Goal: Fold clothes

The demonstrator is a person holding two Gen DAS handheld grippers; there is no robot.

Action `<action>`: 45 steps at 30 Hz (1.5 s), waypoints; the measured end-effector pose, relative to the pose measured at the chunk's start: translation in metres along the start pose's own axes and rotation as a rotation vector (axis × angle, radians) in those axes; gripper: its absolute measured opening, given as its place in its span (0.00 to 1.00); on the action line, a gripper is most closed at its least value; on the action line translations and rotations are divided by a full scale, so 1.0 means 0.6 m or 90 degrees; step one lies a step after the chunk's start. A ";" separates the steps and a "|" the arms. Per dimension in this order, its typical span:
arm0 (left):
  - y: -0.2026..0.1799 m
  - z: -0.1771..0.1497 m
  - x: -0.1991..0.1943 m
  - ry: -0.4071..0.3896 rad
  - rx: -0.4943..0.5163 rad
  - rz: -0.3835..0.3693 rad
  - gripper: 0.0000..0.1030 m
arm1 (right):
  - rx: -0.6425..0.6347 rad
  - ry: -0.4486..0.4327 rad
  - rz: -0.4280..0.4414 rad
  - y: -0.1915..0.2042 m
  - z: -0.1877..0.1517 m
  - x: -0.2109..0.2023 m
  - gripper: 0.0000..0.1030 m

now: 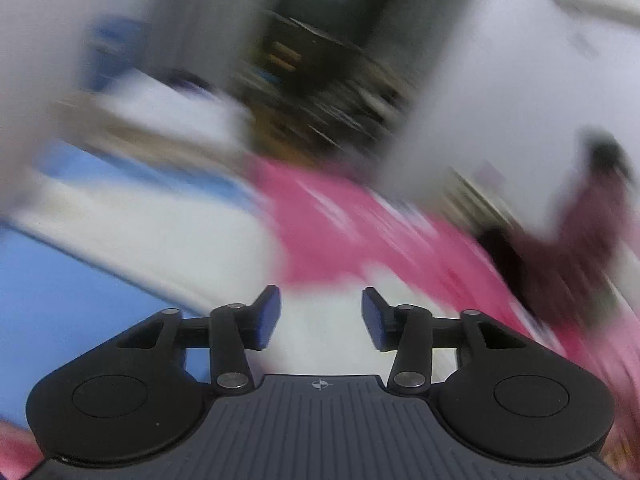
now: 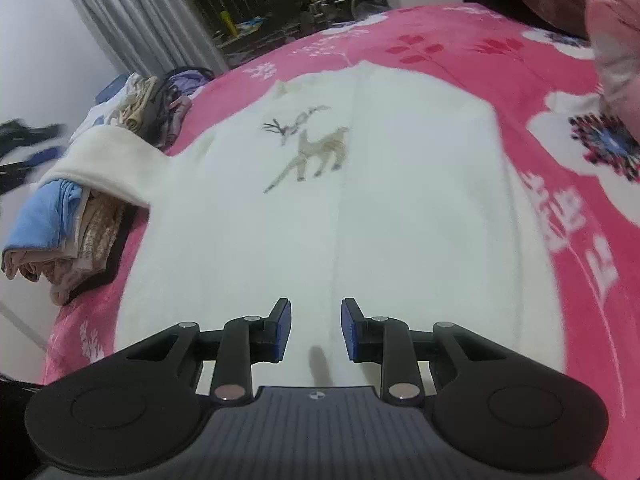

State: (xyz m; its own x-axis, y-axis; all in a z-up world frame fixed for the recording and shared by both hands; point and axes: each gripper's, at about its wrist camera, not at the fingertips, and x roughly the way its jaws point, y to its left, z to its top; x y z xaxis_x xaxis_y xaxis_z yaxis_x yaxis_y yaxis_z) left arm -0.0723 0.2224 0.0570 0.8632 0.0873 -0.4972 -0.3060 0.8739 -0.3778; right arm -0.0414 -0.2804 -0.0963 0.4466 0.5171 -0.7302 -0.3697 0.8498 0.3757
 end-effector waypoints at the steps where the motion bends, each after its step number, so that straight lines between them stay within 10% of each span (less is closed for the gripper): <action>1: 0.031 0.027 -0.018 -0.034 -0.023 0.046 0.51 | -0.005 0.001 0.003 0.005 0.004 0.004 0.29; 6: 0.165 0.074 -0.017 0.006 -0.231 0.128 0.52 | -0.023 -0.008 0.012 0.026 0.015 0.008 0.31; 14: 0.240 0.056 0.051 0.063 -0.389 0.142 0.51 | -0.023 -0.009 0.007 0.032 0.012 0.000 0.32; 19: 0.259 0.058 0.059 0.038 -0.425 0.157 0.46 | -0.007 -0.007 0.001 0.024 0.007 -0.003 0.34; 23: 0.273 0.067 0.062 0.018 -0.433 0.181 0.17 | 0.006 -0.002 -0.003 0.018 0.003 0.005 0.34; 30: 0.196 0.093 0.043 -0.059 -0.295 0.190 0.07 | 0.010 0.000 -0.009 0.018 -0.001 0.007 0.34; 36: -0.006 0.107 -0.006 -0.135 -0.017 -0.045 0.06 | 0.025 -0.021 -0.017 0.013 0.007 -0.011 0.34; 40: -0.136 0.043 -0.051 -0.091 0.162 -0.277 0.06 | 0.035 -0.035 -0.021 0.010 0.013 -0.023 0.34; 45: -0.186 -0.078 -0.066 0.051 0.240 -0.433 0.06 | 0.040 -0.044 -0.015 0.010 0.018 -0.039 0.34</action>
